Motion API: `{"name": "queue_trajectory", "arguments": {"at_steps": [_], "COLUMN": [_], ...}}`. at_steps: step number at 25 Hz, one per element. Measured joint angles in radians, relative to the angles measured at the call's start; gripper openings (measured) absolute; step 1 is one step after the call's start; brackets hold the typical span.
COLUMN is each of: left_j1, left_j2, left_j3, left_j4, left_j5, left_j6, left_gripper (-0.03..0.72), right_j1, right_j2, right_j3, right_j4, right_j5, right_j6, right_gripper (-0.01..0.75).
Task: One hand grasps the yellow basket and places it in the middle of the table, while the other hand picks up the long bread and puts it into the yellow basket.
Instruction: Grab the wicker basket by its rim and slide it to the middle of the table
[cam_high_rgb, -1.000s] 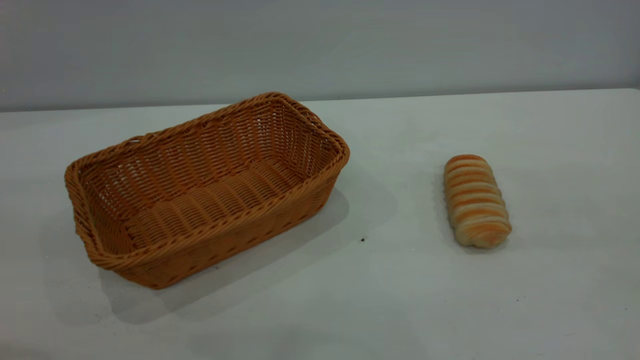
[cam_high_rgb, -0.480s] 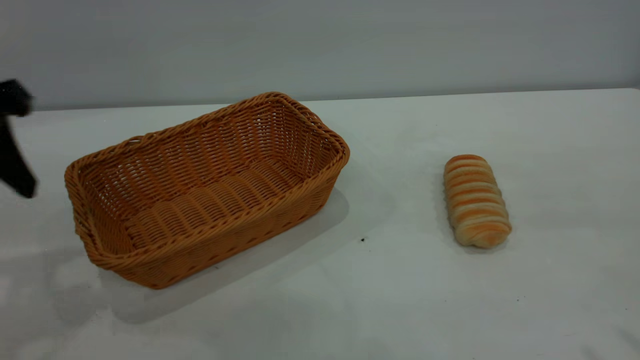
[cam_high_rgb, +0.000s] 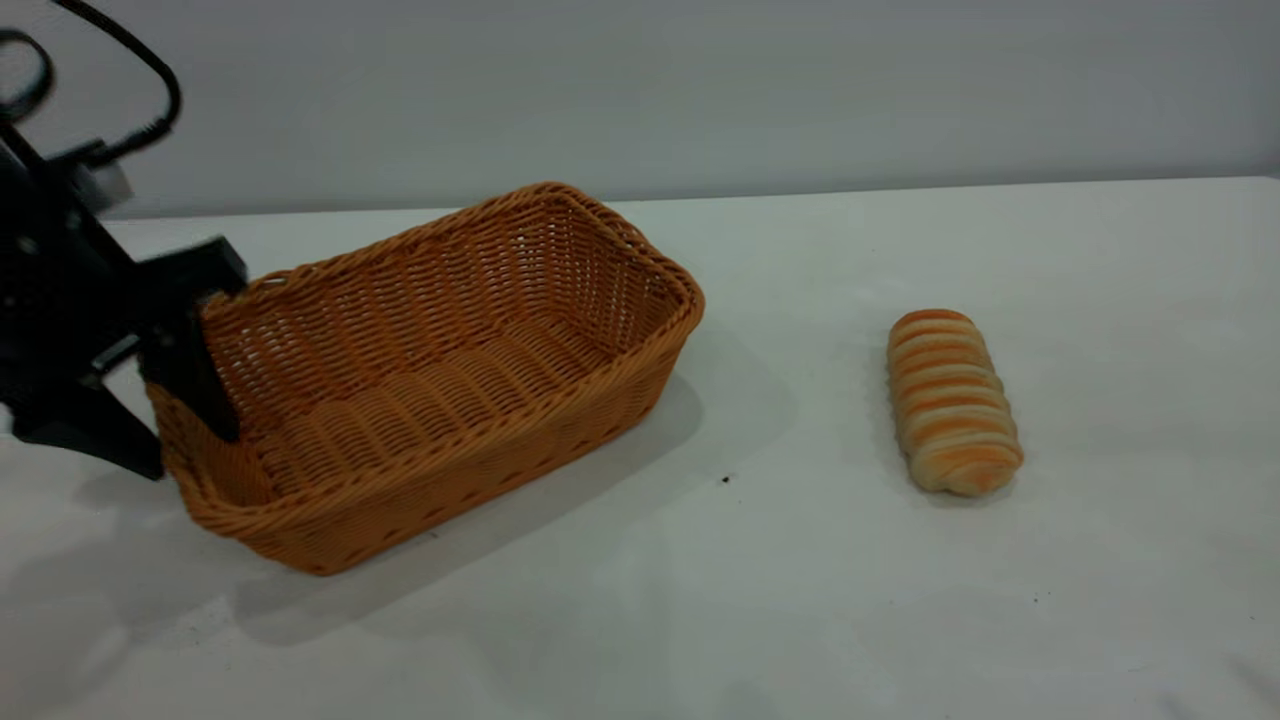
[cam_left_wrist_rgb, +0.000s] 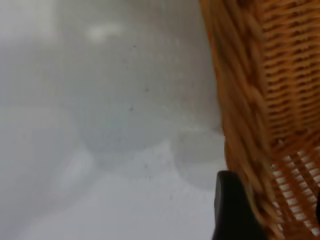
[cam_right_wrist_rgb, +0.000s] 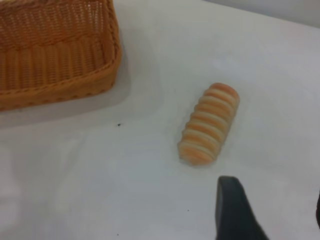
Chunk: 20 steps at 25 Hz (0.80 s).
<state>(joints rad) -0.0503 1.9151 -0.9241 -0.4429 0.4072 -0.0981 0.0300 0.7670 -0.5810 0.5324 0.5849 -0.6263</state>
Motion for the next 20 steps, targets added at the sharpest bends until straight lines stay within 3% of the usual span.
{"name": "queue_trajectory", "arguments": {"at_steps": [9, 11, 15, 20], "left_j1": [-0.013, -0.013, -0.013, -0.015], "left_j2": [0.124, 0.127, 0.126, 0.127], "left_j3": [-0.001, -0.001, -0.003, -0.036], "left_j4": [-0.046, -0.047, -0.07, -0.064], "left_j5": [-0.074, -0.075, -0.091, -0.065], "left_j6": [0.003, 0.021, 0.06, 0.152], "left_gripper": [0.425, 0.351, 0.111, 0.113], "right_j1": [0.0, 0.0, 0.0, 0.0], "right_j2": [0.0, 0.0, 0.0, 0.0], "right_j3": [0.0, 0.0, 0.0, 0.0], "right_j4": [0.0, 0.0, 0.0, 0.0], "right_j5": [0.001, 0.001, 0.001, 0.002], "right_j6": [0.0, 0.0, -0.001, -0.001], "right_gripper": [0.439, 0.44, 0.44, 0.44]}}
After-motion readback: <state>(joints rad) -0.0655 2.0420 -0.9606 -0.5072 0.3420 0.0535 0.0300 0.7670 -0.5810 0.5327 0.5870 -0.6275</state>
